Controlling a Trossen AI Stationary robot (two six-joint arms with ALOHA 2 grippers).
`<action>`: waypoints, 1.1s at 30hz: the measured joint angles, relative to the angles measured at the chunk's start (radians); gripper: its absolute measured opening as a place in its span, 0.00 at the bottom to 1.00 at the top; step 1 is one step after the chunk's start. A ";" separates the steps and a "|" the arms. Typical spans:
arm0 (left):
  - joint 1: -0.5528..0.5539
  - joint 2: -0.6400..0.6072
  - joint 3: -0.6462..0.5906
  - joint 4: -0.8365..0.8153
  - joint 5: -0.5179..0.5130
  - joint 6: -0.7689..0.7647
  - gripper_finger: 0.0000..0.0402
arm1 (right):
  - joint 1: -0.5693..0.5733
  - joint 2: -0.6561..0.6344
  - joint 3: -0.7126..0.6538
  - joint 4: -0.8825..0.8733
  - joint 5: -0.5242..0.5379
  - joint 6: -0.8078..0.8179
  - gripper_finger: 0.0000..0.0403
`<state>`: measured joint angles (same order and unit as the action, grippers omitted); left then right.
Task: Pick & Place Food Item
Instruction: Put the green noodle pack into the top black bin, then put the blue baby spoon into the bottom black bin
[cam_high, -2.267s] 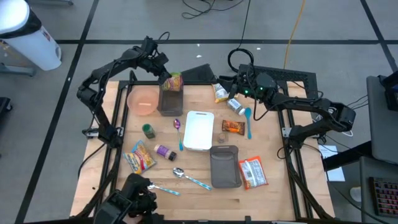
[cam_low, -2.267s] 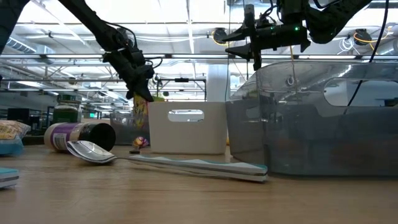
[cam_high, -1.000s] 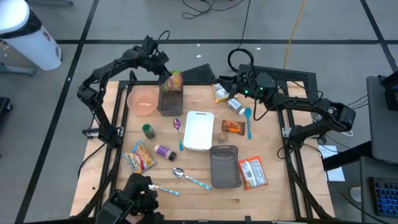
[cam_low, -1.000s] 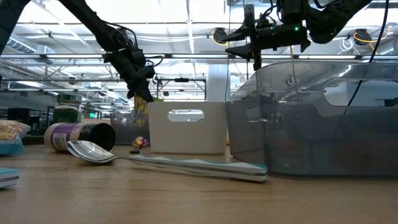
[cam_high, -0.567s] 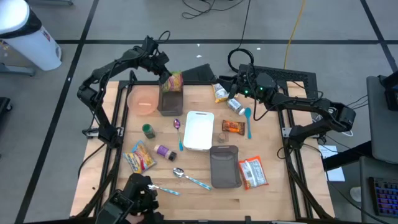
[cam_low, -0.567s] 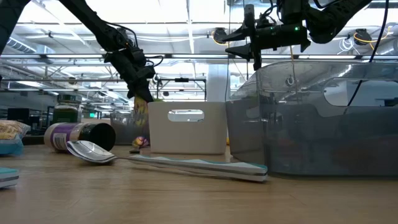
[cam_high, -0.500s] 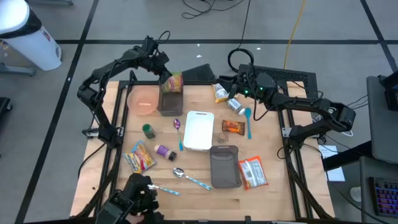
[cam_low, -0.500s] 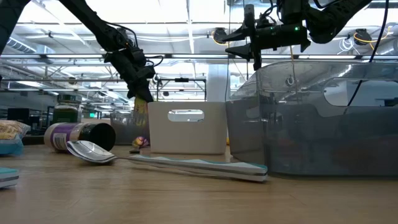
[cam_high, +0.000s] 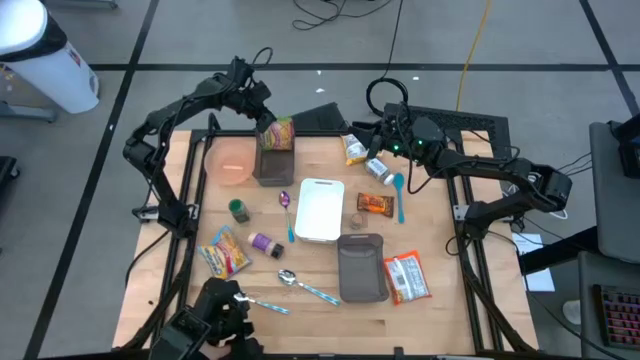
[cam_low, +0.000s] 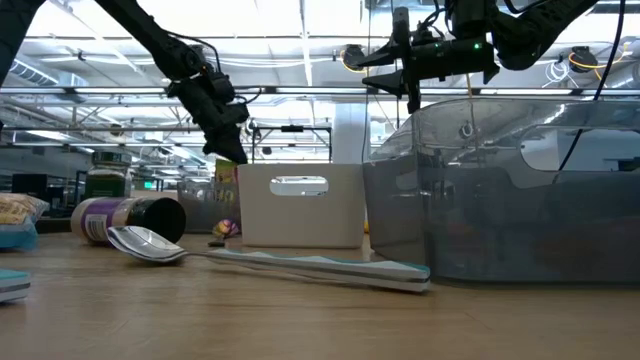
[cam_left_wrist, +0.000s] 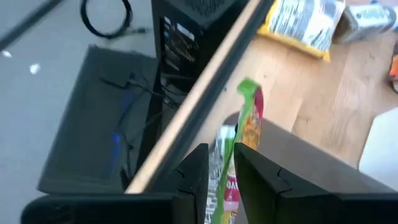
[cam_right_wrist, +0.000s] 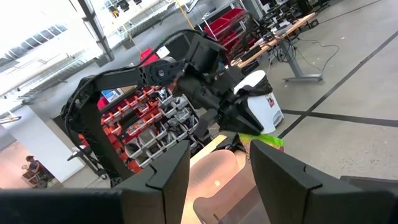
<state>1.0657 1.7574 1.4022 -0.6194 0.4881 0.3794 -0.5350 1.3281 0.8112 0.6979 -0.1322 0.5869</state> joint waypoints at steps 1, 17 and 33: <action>0.000 -0.008 0.008 0.000 0.000 0.000 0.21 | 0.000 0.000 0.000 0.000 0.000 -0.002 0.40; -0.057 -0.198 0.313 0.122 0.008 -0.345 0.21 | 0.000 0.000 0.000 0.000 0.049 -0.031 0.40; -0.311 -0.283 0.313 0.253 0.009 -0.555 0.21 | 0.000 0.000 0.000 0.001 0.084 0.026 0.40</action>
<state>0.7546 1.4744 1.7155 -0.3664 0.4973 -0.1759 -0.5350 1.3281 0.8112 0.6993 -0.0481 0.6128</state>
